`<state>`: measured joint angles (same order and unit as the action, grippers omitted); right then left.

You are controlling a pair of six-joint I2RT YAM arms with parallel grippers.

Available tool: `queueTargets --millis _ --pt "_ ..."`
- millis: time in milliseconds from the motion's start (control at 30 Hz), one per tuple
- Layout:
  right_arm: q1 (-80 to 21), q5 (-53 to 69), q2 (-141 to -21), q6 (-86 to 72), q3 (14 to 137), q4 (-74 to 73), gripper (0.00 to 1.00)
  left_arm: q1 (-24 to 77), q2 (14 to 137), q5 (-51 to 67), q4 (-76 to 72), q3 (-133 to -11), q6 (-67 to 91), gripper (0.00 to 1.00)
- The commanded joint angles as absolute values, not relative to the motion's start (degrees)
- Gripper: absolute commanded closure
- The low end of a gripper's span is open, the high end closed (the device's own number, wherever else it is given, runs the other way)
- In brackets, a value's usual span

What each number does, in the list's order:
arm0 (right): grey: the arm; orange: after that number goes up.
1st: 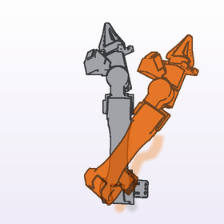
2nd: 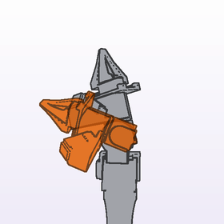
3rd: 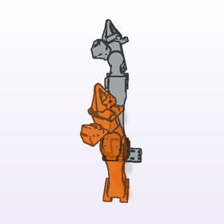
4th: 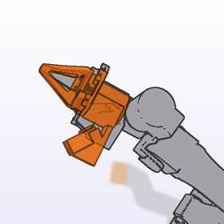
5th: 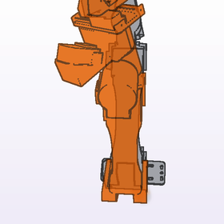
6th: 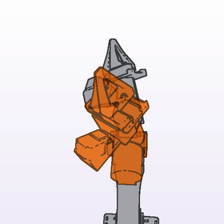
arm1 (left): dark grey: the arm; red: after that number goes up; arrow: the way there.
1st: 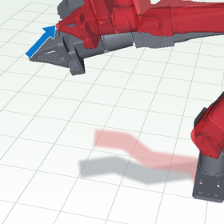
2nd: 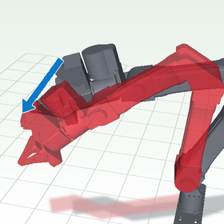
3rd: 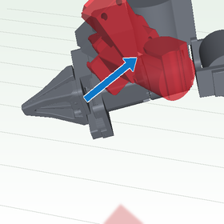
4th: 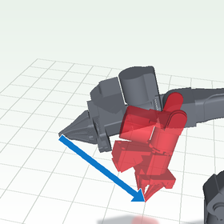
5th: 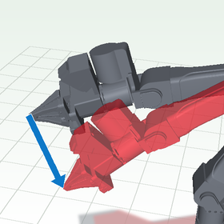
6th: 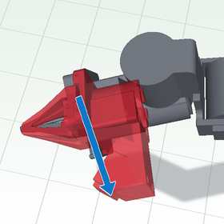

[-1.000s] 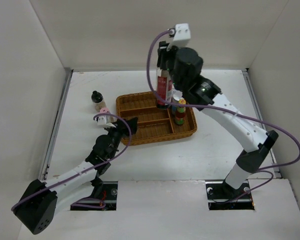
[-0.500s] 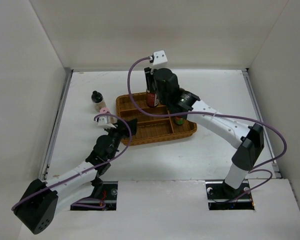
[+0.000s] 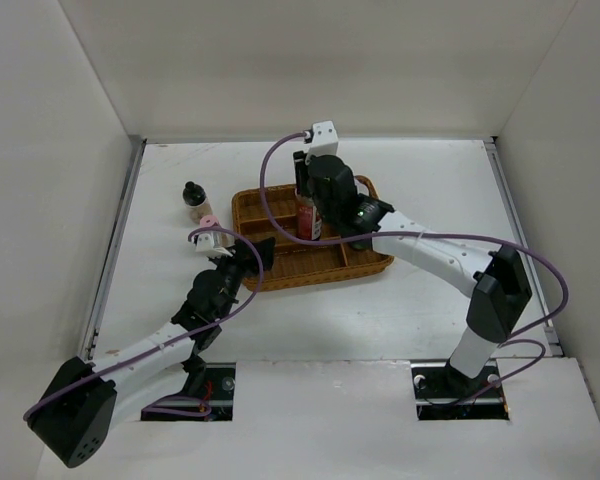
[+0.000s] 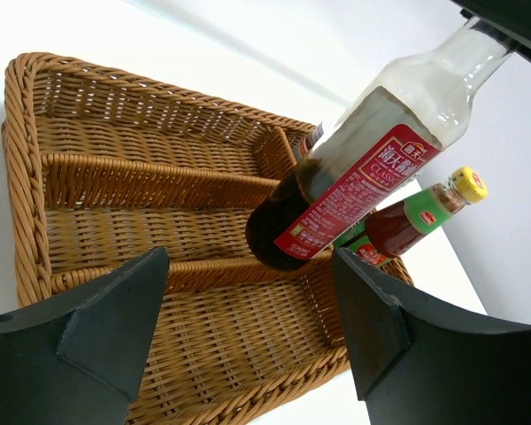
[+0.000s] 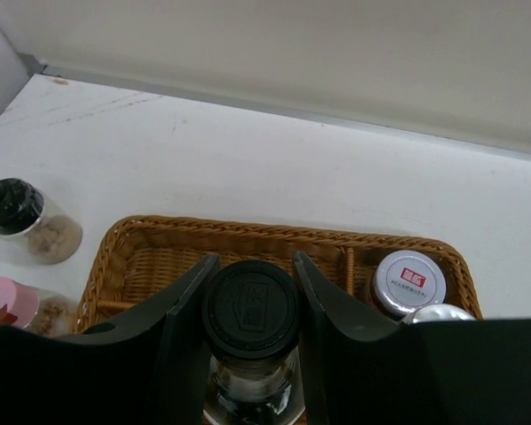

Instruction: Organize the condiment bottles

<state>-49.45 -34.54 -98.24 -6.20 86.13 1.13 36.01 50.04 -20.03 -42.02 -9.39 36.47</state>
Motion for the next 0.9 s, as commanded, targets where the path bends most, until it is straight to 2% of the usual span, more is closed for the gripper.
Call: queueTargets --millis 0,333,867 --pt "-49.35 -35.33 -93.96 -7.73 85.52 7.47 0.74 36.08 50.45 -19.6 -44.21 -9.58 36.91 0.27" --pt "-46.27 -34.45 -91.49 -7.12 87.98 7.03 0.73 36.16 52.12 -19.51 -45.09 -9.76 37.0 0.27" --pt "-45.13 -33.58 -94.04 -8.88 76.47 9.84 0.7 35.81 52.38 -19.69 -45.09 -9.67 37.0 0.27"
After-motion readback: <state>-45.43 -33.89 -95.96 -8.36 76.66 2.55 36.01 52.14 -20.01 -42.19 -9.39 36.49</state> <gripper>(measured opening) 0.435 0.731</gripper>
